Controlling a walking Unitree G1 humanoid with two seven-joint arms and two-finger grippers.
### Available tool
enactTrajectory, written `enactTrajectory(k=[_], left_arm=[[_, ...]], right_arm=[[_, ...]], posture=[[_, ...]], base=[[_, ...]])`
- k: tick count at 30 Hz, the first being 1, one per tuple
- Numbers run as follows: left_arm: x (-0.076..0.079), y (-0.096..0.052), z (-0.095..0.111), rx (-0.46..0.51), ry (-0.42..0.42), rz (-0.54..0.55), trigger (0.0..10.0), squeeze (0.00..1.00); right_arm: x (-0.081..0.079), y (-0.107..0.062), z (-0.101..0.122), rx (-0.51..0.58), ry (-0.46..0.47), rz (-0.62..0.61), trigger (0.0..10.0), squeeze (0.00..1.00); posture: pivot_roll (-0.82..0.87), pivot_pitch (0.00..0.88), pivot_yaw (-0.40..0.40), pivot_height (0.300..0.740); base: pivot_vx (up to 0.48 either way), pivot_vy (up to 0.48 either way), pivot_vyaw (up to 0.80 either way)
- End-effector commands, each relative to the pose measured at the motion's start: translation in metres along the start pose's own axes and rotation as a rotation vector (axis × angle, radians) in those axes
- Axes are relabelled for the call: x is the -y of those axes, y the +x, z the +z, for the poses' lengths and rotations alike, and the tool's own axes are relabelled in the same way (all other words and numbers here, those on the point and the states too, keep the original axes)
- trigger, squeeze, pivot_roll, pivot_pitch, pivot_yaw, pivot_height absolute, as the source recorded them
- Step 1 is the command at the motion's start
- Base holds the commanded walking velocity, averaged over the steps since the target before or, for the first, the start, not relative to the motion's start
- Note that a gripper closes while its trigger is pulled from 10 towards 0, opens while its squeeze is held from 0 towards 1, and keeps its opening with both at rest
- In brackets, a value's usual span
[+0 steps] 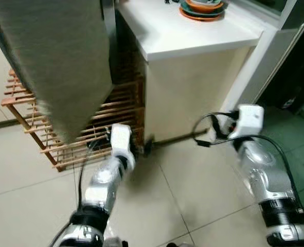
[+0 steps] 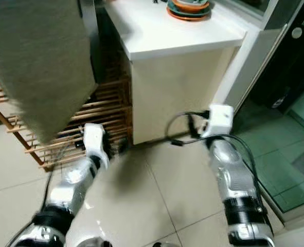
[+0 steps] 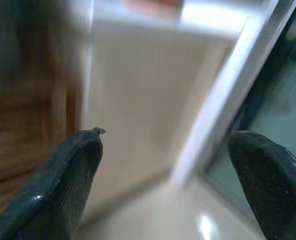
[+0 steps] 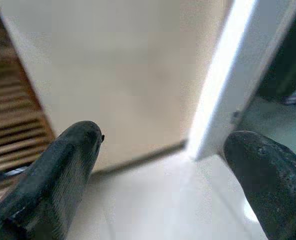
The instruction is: Restocking fridge
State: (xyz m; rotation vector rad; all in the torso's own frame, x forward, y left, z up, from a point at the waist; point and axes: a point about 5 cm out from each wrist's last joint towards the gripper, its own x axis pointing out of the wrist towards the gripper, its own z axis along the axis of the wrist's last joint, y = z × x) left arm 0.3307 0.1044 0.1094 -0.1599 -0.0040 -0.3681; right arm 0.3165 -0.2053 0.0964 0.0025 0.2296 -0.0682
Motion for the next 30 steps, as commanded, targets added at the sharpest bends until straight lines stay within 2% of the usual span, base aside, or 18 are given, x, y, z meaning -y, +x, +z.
enactTrajectory(k=[1, 2, 4, 7, 13, 16, 27, 30], left_arm=[[0.002, 0.002, 0.012, 0.061, 0.016, 0.012, 10.0, 0.00], [0.001, 0.004, 0.032, 0.138, 0.054, 0.028, 10.0, 0.00], [0.000, 0.004, 0.039, 0.156, 0.079, 0.046, 10.0, 0.00], [-0.007, 0.003, 0.035, 0.125, 0.051, 0.095, 10.0, 0.00], [-0.026, 0.001, 0.022, 0.043, -0.016, 0.219, 10.0, 0.00], [-0.029, -0.002, 0.019, 0.029, -0.023, 0.248, 10.0, 0.00], [-0.034, -0.005, 0.014, 0.007, -0.026, 0.265, 10.0, 0.00], [-0.035, -0.004, 0.016, 0.017, -0.004, 0.260, 10.0, 0.00]], right_arm=[[-0.005, 0.000, -0.003, 0.020, -0.029, 0.003, 10.0, 0.00], [-0.014, 0.001, -0.008, 0.039, -0.036, 0.028, 10.0, 0.00], [-0.021, 0.003, -0.007, 0.058, -0.020, 0.043, 10.0, 0.00], [-0.031, 0.005, -0.001, 0.102, 0.020, 0.076, 10.0, 0.00], [-0.038, 0.009, 0.005, 0.138, 0.021, 0.111, 10.0, 0.00], [-0.041, 0.009, 0.004, 0.155, 0.011, 0.137, 10.0, 0.00], [-0.052, 0.006, -0.006, 0.147, 0.011, 0.196, 10.0, 0.00], [-0.053, 0.006, -0.007, 0.149, 0.003, 0.208, 10.0, 0.00]], posture=[[-0.08, 0.000, -0.026, 0.740], [-0.07, 0.000, -0.017, 0.740], [-0.07, 0.000, -0.017, 0.740], [-0.07, 0.000, 0.001, 0.740], [-0.07, 0.000, 0.003, 0.740], [-0.06, 0.000, -0.006, 0.740], [-0.06, 0.000, -0.001, 0.740], [-0.06, 0.000, 0.000, 0.740]], base=[[0.000, 0.000, 0.00], [0.281, 0.390, 0.00], [0.281, 0.390, 0.00], [0.282, 0.389, 0.00], [0.092, 0.429, 0.00], [0.000, 0.458, 0.00], [0.000, 0.454, 0.00], [0.000, 0.455, 0.00]])
